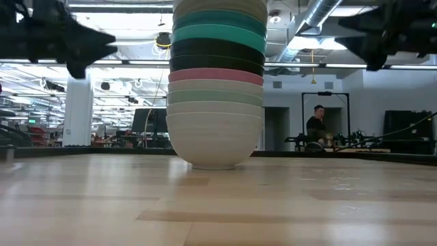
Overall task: Nest bowls inside each other
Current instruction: Return to Home Position
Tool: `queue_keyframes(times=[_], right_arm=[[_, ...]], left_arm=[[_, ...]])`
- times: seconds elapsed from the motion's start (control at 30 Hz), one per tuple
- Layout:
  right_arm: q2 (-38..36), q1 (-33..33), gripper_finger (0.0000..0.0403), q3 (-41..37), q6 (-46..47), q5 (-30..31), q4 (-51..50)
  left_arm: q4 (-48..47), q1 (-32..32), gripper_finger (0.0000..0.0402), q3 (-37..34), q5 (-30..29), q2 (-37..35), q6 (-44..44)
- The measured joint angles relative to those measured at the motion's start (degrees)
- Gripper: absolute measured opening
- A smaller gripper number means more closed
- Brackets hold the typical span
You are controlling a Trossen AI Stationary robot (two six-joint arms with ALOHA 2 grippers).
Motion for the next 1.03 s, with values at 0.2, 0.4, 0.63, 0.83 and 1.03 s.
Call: queue_keyframes(times=[0.2,0.4,0.63,0.83,1.03], right_arm=[[0.0,-2.4,0.0291,0.0,6.7,-3.3,-10.3],[0.0,-2.6,0.0291,0.0,7.0,-3.2,-19.2],[0.0,-2.6,0.0291,0.0,7.0,-3.2,-26.5],[0.0,-2.6,0.0291,0.0,7.0,-3.3,-29.5],[0.0,-2.6,0.0291,0.0,7.0,-3.3,-29.8]], left_arm=[[-10.1,-0.2,0.014,0.1,19.5,0.3,-6.0],[-11.1,-0.3,0.014,0.1,26.2,0.7,-6.1],[-11.7,-0.3,0.014,0.2,25.8,0.7,-6.1],[-11.8,-0.3,0.014,0.2,25.7,0.7,-5.9],[-11.9,-0.3,0.014,0.2,25.7,0.7,-5.2]])
